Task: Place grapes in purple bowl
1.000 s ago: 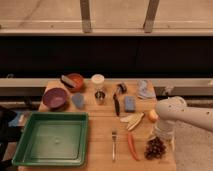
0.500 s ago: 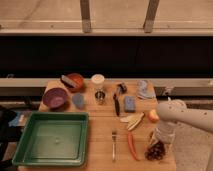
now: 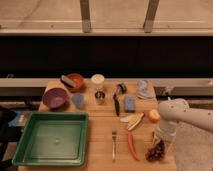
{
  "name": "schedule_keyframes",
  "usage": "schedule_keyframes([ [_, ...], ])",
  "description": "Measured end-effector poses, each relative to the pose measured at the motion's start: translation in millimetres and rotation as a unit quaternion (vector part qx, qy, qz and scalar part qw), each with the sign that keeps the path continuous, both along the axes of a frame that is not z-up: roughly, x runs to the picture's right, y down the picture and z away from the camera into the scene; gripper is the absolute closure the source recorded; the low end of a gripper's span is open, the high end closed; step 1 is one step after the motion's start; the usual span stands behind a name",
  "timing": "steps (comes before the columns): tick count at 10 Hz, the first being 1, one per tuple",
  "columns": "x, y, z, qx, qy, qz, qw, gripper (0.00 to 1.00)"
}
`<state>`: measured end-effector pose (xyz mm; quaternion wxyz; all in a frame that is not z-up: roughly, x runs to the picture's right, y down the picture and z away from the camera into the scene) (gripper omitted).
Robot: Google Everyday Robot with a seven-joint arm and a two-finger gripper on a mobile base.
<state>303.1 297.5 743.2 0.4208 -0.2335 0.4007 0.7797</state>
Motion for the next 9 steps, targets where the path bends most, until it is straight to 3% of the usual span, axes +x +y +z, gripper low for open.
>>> schedule_keyframes([
  [3,-8,-59,-31.4,0.057,-0.01,0.0,0.9983,1.0],
  [5,-15,-108,-59.0,0.103,-0.018,-0.001,0.9945,1.0],
  [7,-32,-158,-85.3,0.153,-0.037,0.0,0.9876,1.0],
  [9,-69,-207,-98.4,0.204,-0.076,0.0,0.976,1.0],
])
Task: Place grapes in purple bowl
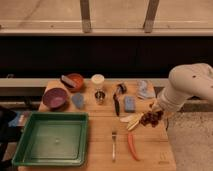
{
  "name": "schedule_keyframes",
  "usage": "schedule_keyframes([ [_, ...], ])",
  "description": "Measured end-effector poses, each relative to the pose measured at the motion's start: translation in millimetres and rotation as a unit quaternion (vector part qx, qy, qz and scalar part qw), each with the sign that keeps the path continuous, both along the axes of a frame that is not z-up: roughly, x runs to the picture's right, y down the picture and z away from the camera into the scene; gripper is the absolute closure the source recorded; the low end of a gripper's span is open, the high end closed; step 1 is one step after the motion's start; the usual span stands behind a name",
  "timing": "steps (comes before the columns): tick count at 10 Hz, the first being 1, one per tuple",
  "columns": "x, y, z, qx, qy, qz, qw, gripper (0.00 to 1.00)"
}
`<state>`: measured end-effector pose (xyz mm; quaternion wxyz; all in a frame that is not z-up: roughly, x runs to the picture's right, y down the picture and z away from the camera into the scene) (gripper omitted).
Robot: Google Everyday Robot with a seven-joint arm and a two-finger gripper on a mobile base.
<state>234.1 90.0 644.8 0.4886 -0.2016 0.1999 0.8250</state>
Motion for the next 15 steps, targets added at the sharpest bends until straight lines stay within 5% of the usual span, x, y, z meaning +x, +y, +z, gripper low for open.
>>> schedule_keyframes([
  [4,-84,-55,1.2,0.061,-0.066,-0.032,0.9954,1.0],
  [8,-185,-87,3.0,0.103,-0.13,-0.099,0.9811,1.0],
  [15,-184,-88,4.5,0.109,-0.129,-0.101,0.9804,1.0],
])
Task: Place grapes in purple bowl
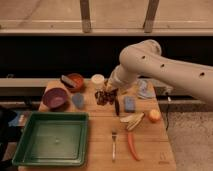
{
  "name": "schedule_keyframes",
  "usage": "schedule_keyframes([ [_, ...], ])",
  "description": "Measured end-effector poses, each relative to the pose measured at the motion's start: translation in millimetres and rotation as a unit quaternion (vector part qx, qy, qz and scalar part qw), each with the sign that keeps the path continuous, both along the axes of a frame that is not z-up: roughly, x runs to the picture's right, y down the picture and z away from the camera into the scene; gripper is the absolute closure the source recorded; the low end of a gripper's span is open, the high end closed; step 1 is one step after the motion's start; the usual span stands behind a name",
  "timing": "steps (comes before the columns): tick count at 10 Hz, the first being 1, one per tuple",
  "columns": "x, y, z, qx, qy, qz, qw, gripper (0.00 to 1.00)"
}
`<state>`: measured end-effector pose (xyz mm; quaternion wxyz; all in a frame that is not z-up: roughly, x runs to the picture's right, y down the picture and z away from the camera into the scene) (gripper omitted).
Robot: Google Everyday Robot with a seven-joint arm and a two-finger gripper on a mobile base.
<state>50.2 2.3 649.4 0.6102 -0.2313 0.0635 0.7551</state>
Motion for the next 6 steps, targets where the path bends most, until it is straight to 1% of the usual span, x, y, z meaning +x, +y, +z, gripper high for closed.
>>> schedule_keyframes([
  [1,0,-6,1.6,0.021,-0.004,-0.003,0.9998,1.0],
  [2,-8,-14,5.8,0.055,-0.01,-0.017,0.9983,1.0],
  [3,-22,-20,10.1,0.07,-0.02,-0.038,0.9966,1.0],
  [4,-35,-24,14.8,0.075,-0.028,-0.057,0.9952,1.0],
  [6,-76,-34,28.5,0.08,-0.054,-0.106,0.9896,1.0],
])
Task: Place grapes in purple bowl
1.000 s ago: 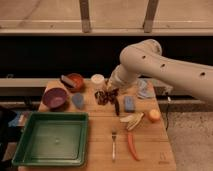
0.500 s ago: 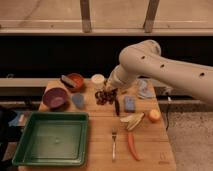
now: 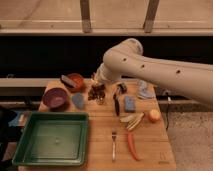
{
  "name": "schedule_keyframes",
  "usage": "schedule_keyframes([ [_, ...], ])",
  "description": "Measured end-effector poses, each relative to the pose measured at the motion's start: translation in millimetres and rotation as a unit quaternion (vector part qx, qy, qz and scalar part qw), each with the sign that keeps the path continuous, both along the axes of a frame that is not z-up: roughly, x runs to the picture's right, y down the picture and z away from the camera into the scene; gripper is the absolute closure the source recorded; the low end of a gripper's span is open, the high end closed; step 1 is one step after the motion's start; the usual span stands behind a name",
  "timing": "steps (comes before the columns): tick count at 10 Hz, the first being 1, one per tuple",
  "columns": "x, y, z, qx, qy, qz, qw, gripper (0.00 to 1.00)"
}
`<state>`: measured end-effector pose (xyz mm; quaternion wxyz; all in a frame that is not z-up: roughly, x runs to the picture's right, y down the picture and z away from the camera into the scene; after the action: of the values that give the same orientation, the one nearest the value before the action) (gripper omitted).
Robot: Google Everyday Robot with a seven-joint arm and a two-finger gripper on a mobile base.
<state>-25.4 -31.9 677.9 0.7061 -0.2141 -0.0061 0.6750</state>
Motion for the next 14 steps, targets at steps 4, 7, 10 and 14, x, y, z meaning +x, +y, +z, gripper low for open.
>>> schedule_keyframes([
  [4,-62,-1,17.9,0.002,-0.045,-0.067,0.9967,1.0],
  [7,-109,-6,23.4,0.01,-0.086,-0.093,0.9919,1.0],
  [10,-162,-8,16.5,0.025,-0.134,-0.134,0.9816,1.0],
  [14,-167,-9,15.3,0.027,-0.14,-0.135,0.9805,1.0],
])
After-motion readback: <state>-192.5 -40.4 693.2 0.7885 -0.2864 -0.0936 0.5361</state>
